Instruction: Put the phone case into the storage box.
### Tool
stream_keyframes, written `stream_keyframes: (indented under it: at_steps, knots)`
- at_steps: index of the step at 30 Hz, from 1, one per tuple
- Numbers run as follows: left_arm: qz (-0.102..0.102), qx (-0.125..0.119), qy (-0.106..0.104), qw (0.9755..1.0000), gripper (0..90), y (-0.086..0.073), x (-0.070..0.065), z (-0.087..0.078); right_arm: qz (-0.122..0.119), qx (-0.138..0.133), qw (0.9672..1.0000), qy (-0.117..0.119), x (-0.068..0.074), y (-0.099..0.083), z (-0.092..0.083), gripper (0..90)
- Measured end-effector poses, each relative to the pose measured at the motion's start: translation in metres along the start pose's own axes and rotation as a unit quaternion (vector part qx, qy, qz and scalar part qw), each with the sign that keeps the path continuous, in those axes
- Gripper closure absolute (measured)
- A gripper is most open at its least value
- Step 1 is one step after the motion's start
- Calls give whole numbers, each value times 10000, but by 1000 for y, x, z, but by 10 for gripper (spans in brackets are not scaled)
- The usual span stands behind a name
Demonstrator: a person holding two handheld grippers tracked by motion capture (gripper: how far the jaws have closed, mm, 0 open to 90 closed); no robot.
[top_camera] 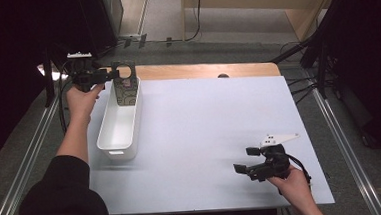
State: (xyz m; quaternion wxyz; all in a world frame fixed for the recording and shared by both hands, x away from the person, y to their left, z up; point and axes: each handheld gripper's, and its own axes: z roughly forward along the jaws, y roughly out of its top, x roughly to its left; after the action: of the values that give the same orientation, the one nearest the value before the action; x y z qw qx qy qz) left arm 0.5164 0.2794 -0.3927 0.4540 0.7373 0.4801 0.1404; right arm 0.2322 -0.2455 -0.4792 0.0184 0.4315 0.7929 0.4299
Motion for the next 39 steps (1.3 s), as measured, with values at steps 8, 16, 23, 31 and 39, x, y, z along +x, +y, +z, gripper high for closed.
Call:
stream_keyframes:
  at_steps: [8,16,23,31,39]
  knots:
    - [69,113,-75,9999,335,2,-10,-10,-19,7,10000,20,0,2,1,118]
    - [23,204,-290,9994,334,-1,-20,-22,-39,-3,10000,56,0,4,2,118]
    - [108,154,-534,9984,335,-8,-35,-34,-35,12,9999,106,-1,7,5,119]
    - [325,194,-655,9971,335,-16,-55,-41,-66,19,9999,131,0,9,6,118]
    - [468,236,-843,9951,335,-20,-73,-50,-60,18,9999,124,-1,9,6,118]
